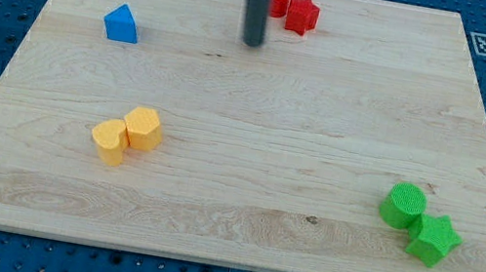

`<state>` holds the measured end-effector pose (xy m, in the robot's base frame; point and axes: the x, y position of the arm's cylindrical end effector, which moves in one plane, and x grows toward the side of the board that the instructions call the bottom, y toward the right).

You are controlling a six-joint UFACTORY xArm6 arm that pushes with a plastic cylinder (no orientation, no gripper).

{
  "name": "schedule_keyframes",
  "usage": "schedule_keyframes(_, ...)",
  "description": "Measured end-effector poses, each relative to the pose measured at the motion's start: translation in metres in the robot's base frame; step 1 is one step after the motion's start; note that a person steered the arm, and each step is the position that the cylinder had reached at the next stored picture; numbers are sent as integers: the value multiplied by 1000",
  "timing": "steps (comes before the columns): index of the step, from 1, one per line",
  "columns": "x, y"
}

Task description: Point your arm closer to the green star

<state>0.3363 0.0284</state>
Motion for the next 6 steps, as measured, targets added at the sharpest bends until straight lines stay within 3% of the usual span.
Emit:
schedule_keyframes(3, 155, 240)
schedule_keyframes(4, 233, 285)
schedule_keyframes(5, 281, 273)
schedule_keyframes(6, 278, 228)
